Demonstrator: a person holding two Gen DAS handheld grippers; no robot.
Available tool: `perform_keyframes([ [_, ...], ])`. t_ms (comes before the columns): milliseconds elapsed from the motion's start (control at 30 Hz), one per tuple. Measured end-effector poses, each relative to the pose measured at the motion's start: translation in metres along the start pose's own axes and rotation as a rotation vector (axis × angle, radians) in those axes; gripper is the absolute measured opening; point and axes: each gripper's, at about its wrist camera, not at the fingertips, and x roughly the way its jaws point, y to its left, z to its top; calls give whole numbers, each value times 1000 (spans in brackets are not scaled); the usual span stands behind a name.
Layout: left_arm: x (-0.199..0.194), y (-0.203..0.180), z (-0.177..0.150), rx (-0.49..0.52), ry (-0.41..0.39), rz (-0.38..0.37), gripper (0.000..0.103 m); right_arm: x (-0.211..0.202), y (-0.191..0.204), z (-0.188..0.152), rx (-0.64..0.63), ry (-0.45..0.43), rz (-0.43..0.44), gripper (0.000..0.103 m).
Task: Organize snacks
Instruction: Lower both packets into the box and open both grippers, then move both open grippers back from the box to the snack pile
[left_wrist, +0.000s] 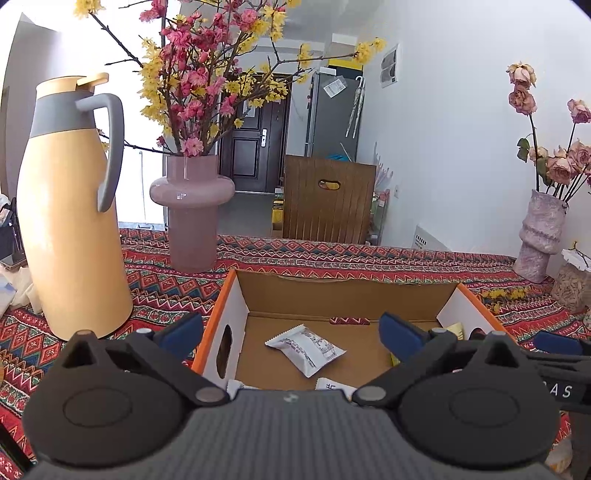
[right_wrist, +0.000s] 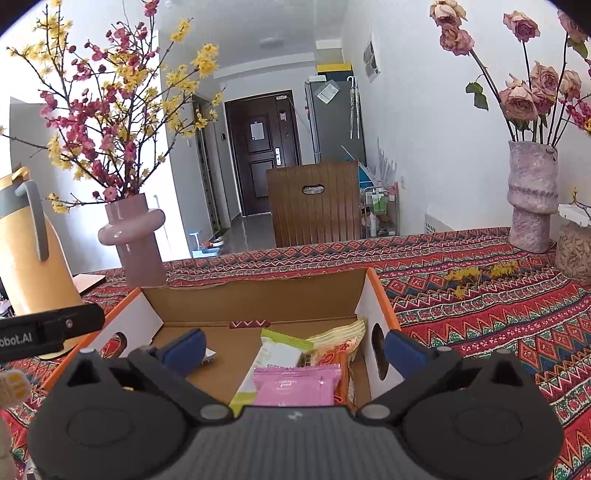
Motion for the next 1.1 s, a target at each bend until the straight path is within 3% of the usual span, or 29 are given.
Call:
perform_keyframes([
  [600,-69,3,-6,3,-28,-16,103,-68,11,-7,-35,-33,27,103],
  [1100,-114,22,-37,-6,-1,-18,103,-113,12,-41,-47,17,40,103],
])
